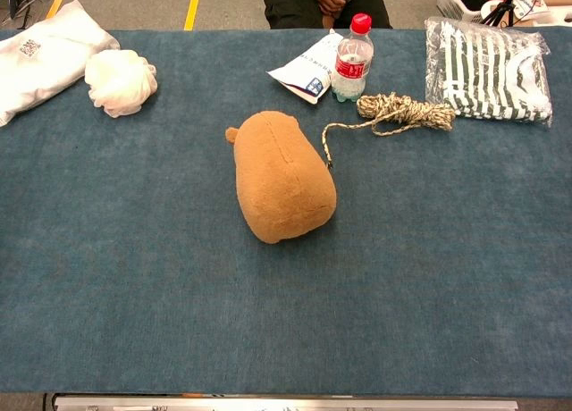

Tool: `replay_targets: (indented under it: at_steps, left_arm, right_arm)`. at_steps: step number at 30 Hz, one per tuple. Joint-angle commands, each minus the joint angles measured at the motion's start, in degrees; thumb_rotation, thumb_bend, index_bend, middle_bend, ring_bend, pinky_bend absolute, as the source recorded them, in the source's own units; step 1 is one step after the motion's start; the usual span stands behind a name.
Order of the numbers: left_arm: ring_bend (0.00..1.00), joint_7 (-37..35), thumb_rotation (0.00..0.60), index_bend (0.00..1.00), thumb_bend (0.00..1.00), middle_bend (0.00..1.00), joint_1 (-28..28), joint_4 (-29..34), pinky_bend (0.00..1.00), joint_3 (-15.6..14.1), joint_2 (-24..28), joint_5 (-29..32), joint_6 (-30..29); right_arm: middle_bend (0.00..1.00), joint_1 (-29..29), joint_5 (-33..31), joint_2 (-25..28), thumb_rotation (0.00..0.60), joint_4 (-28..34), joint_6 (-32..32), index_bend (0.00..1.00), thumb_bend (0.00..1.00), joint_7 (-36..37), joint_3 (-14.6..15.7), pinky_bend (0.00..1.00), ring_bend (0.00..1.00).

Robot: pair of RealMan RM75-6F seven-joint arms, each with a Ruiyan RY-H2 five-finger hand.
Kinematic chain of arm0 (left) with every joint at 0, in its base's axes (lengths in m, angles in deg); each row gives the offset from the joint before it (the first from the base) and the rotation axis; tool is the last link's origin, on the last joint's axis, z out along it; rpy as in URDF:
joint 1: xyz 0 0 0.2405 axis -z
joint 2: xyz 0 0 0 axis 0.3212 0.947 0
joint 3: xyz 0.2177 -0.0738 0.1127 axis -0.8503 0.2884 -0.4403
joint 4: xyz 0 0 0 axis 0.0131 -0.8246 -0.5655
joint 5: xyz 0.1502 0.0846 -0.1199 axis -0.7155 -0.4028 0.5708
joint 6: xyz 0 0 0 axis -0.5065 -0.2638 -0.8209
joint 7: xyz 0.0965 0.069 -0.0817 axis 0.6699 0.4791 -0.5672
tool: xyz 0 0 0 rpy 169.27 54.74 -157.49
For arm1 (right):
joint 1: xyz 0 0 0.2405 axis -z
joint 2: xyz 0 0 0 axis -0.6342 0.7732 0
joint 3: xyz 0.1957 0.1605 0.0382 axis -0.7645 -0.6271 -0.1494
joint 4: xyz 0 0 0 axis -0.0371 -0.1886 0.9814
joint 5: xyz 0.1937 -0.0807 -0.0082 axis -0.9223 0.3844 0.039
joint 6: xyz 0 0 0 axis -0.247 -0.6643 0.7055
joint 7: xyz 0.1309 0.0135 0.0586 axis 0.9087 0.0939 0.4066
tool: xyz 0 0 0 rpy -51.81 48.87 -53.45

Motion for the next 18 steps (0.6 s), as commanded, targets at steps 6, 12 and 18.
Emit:
replay_targets:
  at_steps: [6,12,18]
  left_arm:
    - [0.2,-0.4,0.6,0.29,0.22,0.28,-0.4,0.0,0.2,-0.2,0.2,-0.2,-0.5]
    - [0.2,-1.0,0.6,0.29,0.22,0.28,-0.5,0.3,0.2,-0.2,0.3,-0.5,-0.8]
    - [0.2,-1.2,0.6,0.29,0.22,0.28,-0.7,0.4,0.2,-0.4,0.5,-0.8,-1.0]
  right_arm:
    - [0.23,-0.4,0.7,0.4,0.6,0.4,0.3,0.07,0.26,0.3,0.0,0.17,0.08]
    - [0.23,-2.3,3.3,1.5,0.6,1.6,2.3,0.07,0.26,2.7,0.1,0.17,0.08]
    - [0.23,-6.0,6.6,2.1,0.6,3.2,7.1,0.07,0.26,6.0,0.4,0.17,0.08]
